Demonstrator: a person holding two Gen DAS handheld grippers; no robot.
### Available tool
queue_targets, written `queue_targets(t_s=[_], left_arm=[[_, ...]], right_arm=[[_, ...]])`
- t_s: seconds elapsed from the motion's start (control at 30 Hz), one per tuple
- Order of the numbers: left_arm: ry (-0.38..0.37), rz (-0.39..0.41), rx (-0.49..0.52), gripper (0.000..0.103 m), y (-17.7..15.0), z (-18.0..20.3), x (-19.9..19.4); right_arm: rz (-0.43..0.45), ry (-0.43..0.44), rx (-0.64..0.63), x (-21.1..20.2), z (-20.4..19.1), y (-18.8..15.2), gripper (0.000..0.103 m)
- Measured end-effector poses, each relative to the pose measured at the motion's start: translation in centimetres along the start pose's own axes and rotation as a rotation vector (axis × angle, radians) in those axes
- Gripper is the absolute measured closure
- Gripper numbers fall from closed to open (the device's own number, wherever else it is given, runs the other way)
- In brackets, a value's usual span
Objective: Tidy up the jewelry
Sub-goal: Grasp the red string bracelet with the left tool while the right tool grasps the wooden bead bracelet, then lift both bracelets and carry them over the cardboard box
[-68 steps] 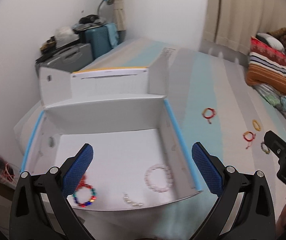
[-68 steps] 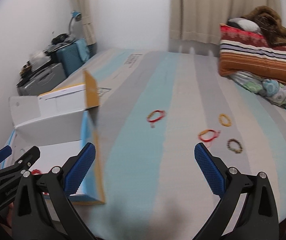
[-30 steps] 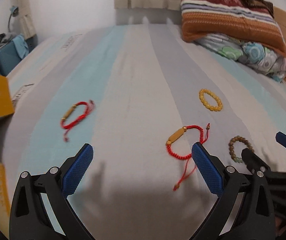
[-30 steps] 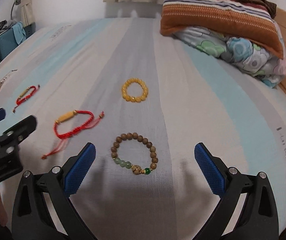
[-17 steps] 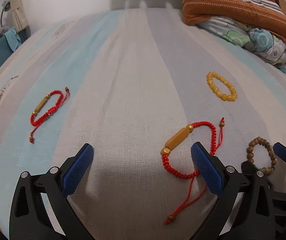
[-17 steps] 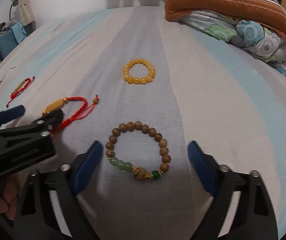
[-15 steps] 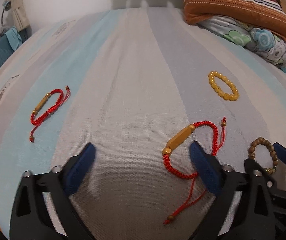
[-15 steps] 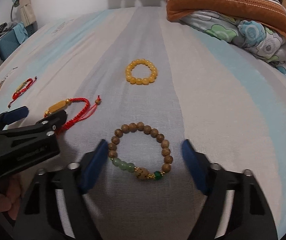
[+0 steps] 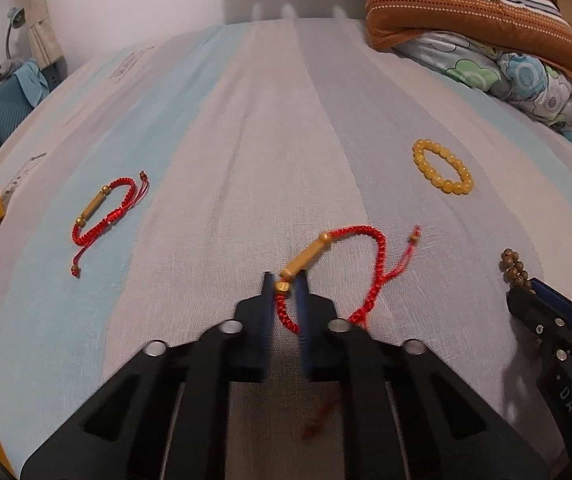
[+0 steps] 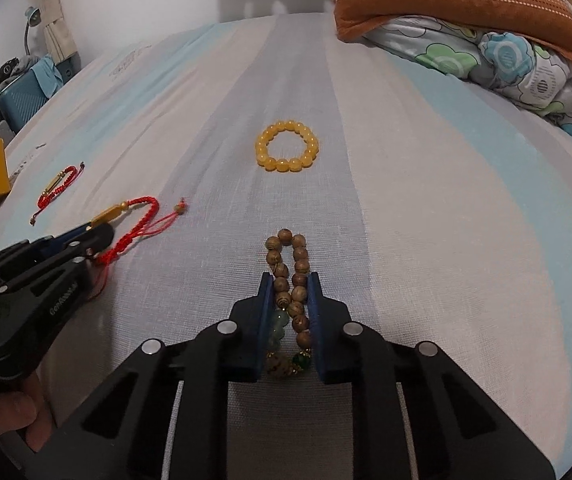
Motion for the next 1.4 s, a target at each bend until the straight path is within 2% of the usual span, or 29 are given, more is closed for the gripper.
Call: queue_targets(t_s=[0.43, 1.0, 1.4], left_arm=[[-0.010, -0.011, -0.029, 0.096, -0.1, -0.1, -2.0], [-0.022, -0.014, -0.035, 0.096, -0.9, -1.3, -8.1], [-0.004, -0.002, -0.030, 0.096, -1.7, -3.3, -13.0]], right_arm=[[0.017, 0.043, 0.049, -1.6, 0.3, 1.0, 0.089], [0.076, 0.033, 0.045, -6.1, -0.2, 2.6, 0.089], [0.079, 0.025, 0.030, -10.5, -2.1, 1.9, 0.089]])
Point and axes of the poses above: each gripper's, at about its wrist camera, not at the fingertips, and x roughly the way its jaws point, z to its right, y to its top, the point moved 10 cm from there along x, roughly the way its jaws point, and after that the axes turned 4 degrees about x, right-handed, at the moved point
